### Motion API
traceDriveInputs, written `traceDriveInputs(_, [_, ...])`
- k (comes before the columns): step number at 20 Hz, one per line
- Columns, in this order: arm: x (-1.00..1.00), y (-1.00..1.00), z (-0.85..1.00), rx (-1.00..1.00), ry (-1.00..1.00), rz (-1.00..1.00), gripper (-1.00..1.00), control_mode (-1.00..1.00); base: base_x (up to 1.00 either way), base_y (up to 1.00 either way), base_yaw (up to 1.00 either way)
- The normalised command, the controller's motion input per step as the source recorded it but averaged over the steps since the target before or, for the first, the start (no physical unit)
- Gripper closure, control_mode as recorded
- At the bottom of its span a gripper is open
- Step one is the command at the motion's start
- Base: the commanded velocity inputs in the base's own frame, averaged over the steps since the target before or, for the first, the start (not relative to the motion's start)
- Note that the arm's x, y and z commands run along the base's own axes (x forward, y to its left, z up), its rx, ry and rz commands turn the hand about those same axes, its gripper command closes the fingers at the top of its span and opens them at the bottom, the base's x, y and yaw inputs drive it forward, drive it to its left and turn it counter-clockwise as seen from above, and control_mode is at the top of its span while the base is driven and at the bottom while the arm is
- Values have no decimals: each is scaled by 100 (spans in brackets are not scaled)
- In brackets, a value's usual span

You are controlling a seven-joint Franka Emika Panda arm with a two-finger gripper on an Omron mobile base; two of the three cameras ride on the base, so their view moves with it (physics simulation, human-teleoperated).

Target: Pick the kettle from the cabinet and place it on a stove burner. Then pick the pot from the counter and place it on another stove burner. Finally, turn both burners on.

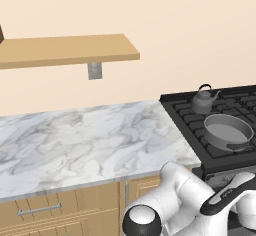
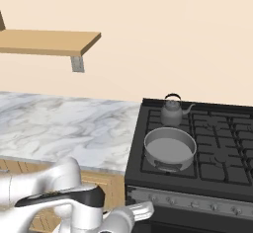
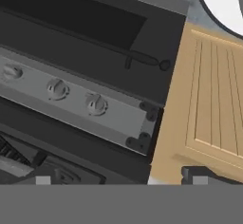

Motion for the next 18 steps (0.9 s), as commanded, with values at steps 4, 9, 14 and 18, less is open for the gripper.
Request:
traceDriveInputs(4, [42, -4, -18, 8, -1, 0, -100, -100, 0, 0, 0])
traceDriveInputs(9, [10, -17, -27, 6, -13, 0, -100, -100, 0, 0, 0])
traceDriveInputs(14, [4, -17, -17, 3, -21, 0, -100, -100, 0, 0, 0])
traceDriveInputs(18, [24, -11, -7, 1, -14, 0, -100, -100, 0, 0, 0])
